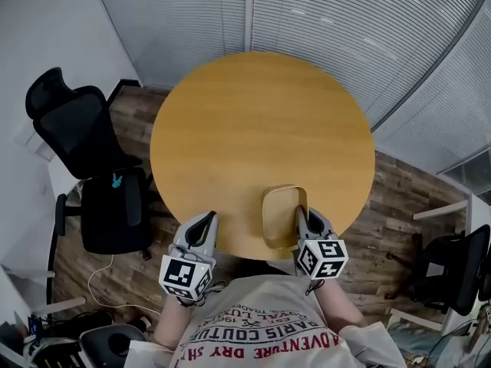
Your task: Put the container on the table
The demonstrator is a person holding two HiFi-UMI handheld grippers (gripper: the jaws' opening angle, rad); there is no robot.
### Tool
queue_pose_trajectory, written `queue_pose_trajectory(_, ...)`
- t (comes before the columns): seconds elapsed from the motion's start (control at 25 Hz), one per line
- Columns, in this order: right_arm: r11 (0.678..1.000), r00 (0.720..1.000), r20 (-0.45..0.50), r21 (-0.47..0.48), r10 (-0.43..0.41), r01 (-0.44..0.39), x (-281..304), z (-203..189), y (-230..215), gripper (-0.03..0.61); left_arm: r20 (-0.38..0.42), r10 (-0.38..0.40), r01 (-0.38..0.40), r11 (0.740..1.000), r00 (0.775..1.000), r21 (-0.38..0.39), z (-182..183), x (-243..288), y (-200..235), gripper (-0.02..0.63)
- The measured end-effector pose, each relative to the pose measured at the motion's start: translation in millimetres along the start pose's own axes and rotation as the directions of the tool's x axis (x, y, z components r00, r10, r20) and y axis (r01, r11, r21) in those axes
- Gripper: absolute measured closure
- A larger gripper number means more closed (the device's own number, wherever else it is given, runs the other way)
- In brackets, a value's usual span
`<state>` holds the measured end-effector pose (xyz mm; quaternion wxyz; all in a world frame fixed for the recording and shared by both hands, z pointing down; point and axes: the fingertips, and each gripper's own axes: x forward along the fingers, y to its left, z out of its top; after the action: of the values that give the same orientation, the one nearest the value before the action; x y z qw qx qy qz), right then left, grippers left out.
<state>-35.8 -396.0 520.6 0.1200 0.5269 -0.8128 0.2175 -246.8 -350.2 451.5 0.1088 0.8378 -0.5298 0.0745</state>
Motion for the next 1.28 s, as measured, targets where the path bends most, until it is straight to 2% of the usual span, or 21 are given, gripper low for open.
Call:
queue_pose_trajectory(0.36,1.000,0.998,-0.062,0.012,0.012,-0.011,71.1,12.6,-48.9,0.568,-0.030,0.014,-0.015,1.000,0.999,-0.018,3.2,82.9,16.1,0.615)
queue_pose_trajectory(0.6,0.999,0.988,-0.157,0.036,0.007,-0.001,109.6,-1.5,-71.3,0.568,-0.038,0.026,-0.027,0.999,0.999,-0.033,-3.4,116.2,26.5,0.615)
queue_pose_trajectory(0.72,1.000,0.974,-0.228,0.026,-0.005,0.011,134.9,-24.5,-83.0,0.568,-0.048,0.022,-0.024,0.999,0.999,-0.041,-8.5,130.0,30.8,0.615)
queue_pose_trajectory(0.84,0.996,0.951,-0.308,0.086,-0.010,0.039,156.6,-53.1,-98.4,0.568,-0.057,0.020,-0.022,0.999,0.998,-0.036,-12.6,138.5,28.4,0.615)
queue_pose_trajectory(0.96,0.991,0.938,-0.346,0.116,-0.022,0.066,166.9,-68.2,-111.1,0.568,-0.082,0.016,-0.020,0.999,0.996,-0.048,-22.6,143.8,23.1,0.615)
queue_pose_trajectory(1.28,0.993,0.901,-0.422,0.018,-0.099,0.118,186.8,-93.4,-126.6,0.566,-0.117,0.023,-0.031,0.997,0.993,-0.068,-36.9,154.4,29.2,0.615)
